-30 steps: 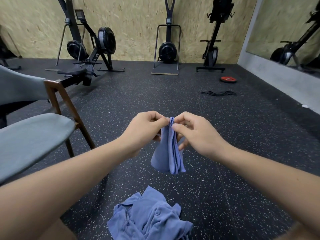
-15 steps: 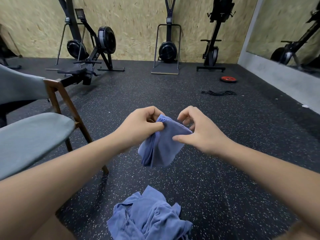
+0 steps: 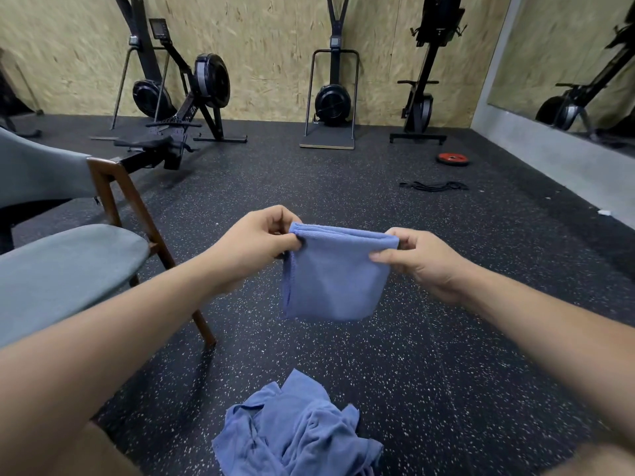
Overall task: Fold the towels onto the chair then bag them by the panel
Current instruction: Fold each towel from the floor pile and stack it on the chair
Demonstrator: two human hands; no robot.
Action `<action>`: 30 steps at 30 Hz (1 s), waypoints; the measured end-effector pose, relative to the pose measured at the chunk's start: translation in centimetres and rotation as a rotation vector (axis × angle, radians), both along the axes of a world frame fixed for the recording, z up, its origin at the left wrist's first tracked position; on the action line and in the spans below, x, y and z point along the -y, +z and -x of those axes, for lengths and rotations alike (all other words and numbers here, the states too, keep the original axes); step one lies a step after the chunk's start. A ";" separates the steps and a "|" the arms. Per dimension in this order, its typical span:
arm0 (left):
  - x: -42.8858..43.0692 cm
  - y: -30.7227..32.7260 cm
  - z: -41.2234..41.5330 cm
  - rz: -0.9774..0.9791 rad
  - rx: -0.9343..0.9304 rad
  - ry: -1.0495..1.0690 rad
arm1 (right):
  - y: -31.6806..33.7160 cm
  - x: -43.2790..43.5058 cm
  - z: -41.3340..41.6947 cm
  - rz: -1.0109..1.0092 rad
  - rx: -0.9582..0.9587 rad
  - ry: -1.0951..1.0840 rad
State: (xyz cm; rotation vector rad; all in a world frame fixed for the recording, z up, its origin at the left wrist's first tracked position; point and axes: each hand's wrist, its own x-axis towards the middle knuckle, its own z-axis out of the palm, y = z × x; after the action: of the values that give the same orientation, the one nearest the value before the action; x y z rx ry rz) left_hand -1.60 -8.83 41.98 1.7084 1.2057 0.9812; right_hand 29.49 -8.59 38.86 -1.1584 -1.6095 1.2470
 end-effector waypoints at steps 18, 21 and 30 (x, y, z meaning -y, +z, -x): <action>2.6 -0.8 -3.6 -0.149 -0.452 -0.205 | 0.3 2.7 4.8 -0.297 0.489 0.074; 2.2 -0.8 -3.1 -0.149 -0.488 -0.216 | 0.1 2.7 5.0 -0.295 0.492 0.092; 1.3 1.2 1.4 -0.057 -0.372 -0.165 | -1.3 1.7 4.0 0.029 0.377 0.250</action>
State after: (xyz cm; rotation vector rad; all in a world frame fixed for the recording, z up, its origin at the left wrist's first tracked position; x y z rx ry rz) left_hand -2.99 -10.11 43.19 2.0620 1.2498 0.6200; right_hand 25.50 -10.26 37.58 -1.2978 -2.0724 1.2619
